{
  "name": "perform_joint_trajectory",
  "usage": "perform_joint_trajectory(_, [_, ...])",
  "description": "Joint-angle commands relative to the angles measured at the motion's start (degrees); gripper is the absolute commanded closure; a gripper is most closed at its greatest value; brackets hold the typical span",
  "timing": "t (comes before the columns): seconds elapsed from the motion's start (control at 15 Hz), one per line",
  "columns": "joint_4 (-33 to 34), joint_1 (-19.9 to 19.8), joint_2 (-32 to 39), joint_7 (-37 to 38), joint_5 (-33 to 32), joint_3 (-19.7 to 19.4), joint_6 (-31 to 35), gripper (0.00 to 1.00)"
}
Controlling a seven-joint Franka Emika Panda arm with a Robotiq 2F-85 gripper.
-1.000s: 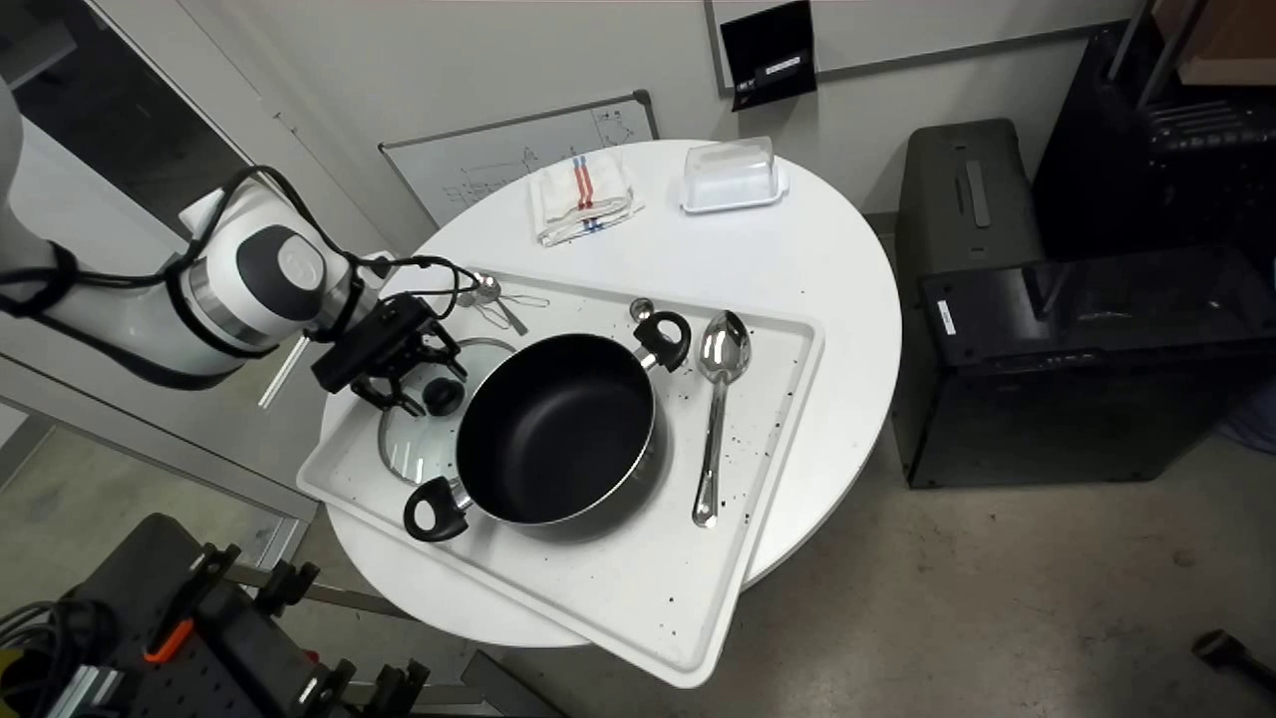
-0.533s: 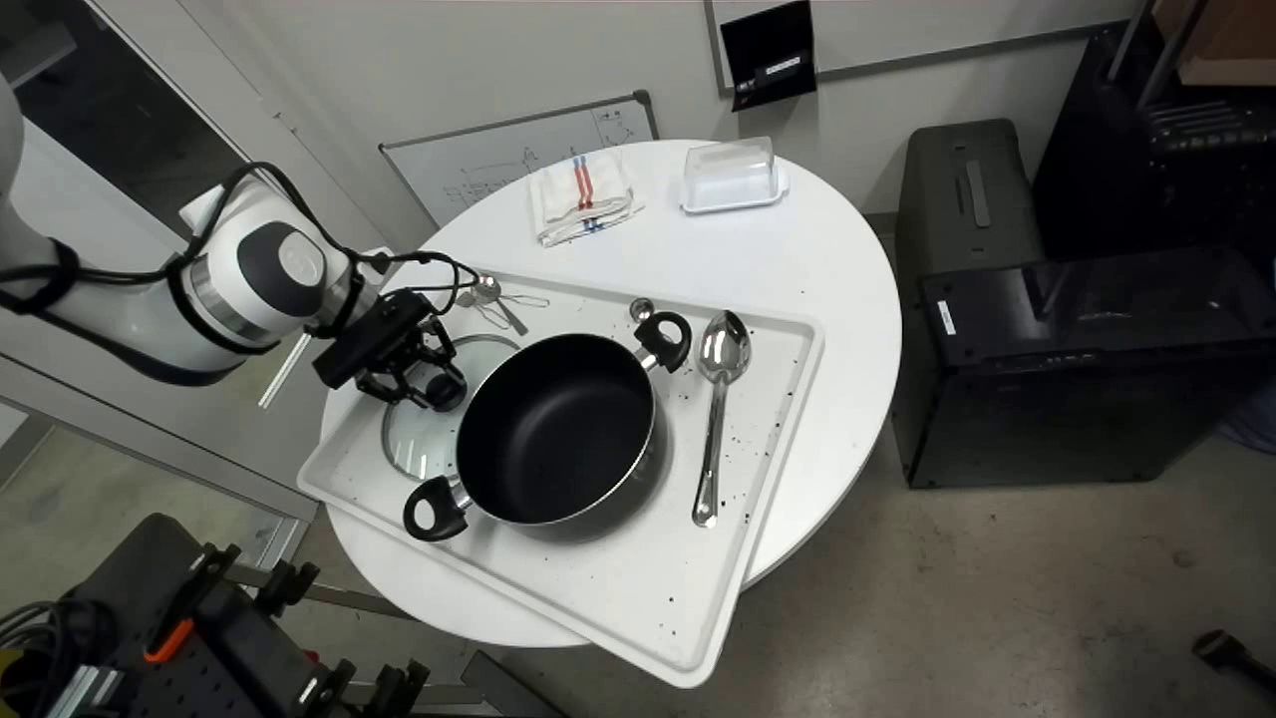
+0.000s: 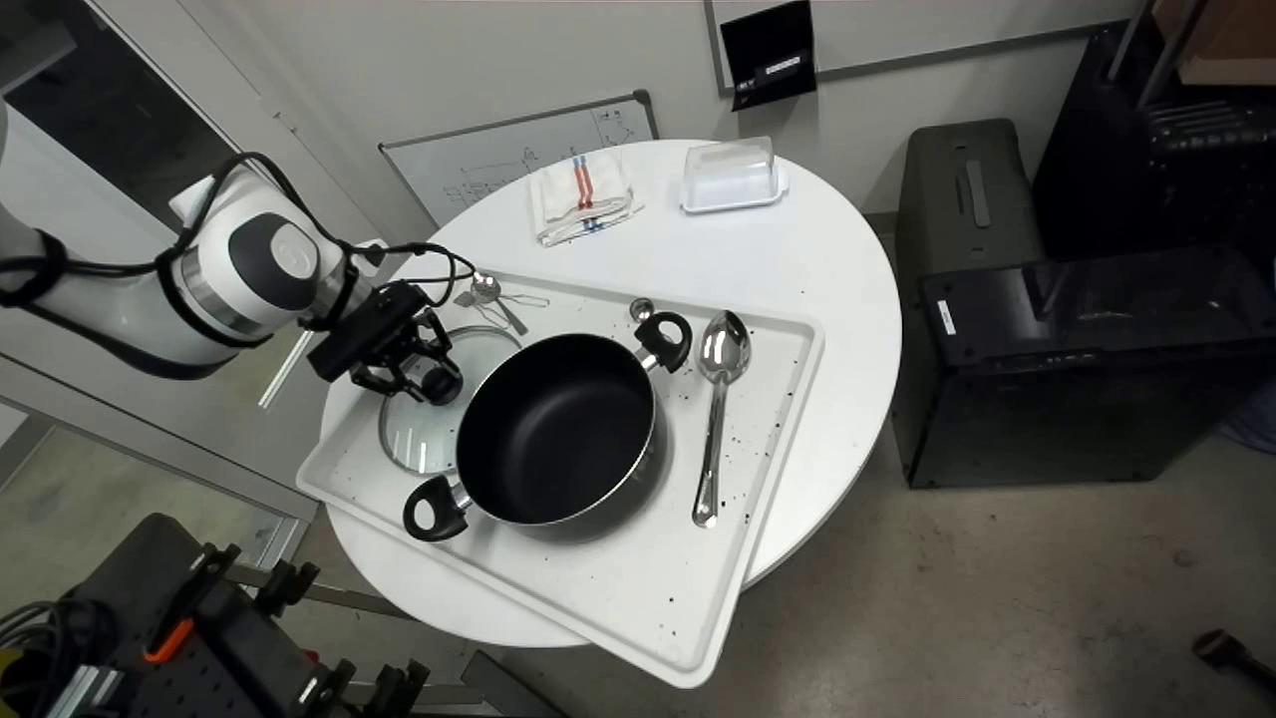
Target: Put the glass lid on the black pot
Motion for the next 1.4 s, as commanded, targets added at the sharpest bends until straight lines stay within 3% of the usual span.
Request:
perform_joint_trajectory(0.0, [-3.9,-2.3,-5.9,-2.4,-0.6,2.1,-0.8,0.75])
perform_joint_trajectory(0.6, [-8.2,-6.9,-15.4,-7.1,1.5,6.8,-6.2,0.75])
perform_joint_trajectory(1.33, [-8.7,-8.9,-22.5,-7.7,2.4,7.4,-13.1,0.75])
